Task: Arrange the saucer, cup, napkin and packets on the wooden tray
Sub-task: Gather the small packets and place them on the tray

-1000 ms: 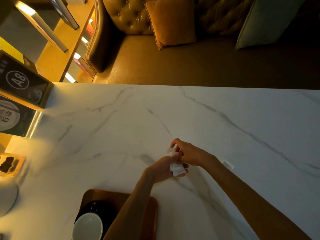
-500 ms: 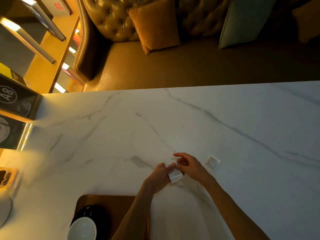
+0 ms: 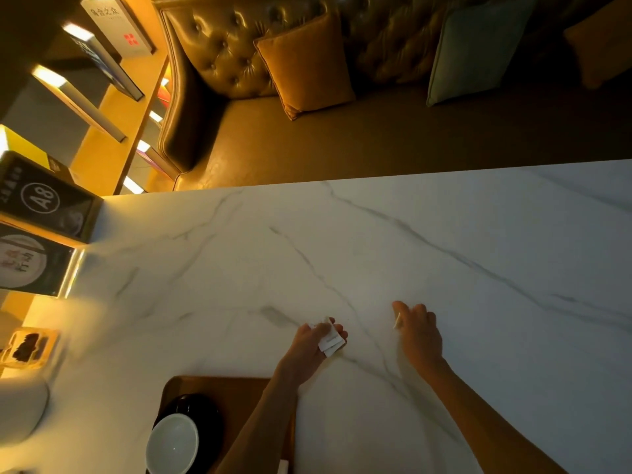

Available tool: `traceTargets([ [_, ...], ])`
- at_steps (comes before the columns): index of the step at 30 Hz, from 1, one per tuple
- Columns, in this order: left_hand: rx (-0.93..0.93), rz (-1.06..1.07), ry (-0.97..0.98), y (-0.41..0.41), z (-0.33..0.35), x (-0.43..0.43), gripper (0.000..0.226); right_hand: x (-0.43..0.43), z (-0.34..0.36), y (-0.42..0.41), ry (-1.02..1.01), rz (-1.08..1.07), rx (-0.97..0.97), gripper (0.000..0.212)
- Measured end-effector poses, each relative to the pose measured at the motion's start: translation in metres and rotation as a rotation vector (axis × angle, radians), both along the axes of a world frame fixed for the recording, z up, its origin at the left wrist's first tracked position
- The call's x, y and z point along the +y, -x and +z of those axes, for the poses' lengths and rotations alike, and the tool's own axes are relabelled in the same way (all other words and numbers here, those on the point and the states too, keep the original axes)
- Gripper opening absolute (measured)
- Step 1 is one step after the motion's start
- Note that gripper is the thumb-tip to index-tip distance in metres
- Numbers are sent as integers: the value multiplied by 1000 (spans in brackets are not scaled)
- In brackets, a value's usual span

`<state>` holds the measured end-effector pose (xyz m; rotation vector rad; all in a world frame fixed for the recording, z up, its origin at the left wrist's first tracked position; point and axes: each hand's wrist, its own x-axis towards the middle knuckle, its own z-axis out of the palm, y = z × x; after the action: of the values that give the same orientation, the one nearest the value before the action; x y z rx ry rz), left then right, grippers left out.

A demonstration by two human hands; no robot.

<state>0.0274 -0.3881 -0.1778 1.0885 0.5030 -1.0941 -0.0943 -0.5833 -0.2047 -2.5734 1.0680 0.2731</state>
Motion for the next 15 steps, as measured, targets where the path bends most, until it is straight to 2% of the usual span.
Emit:
traceTargets([
  [5, -90, 48, -69, 16, 22, 16, 18, 11, 13, 5, -180, -118, 89, 17],
  [7, -135, 60, -91, 22, 28, 24, 13, 17, 17, 7, -373, -228, 30, 19],
  [11, -228, 138, -133, 33, 46, 53, 9, 55, 45, 6, -705, -255, -164, 34],
  [13, -240, 167, -138, 36, 55, 64, 7, 84, 65, -4, -911, -277, -236, 33],
  [15, -264, 144, -144, 39, 64, 74, 9, 120, 80, -17, -1034, -303, -288, 29],
])
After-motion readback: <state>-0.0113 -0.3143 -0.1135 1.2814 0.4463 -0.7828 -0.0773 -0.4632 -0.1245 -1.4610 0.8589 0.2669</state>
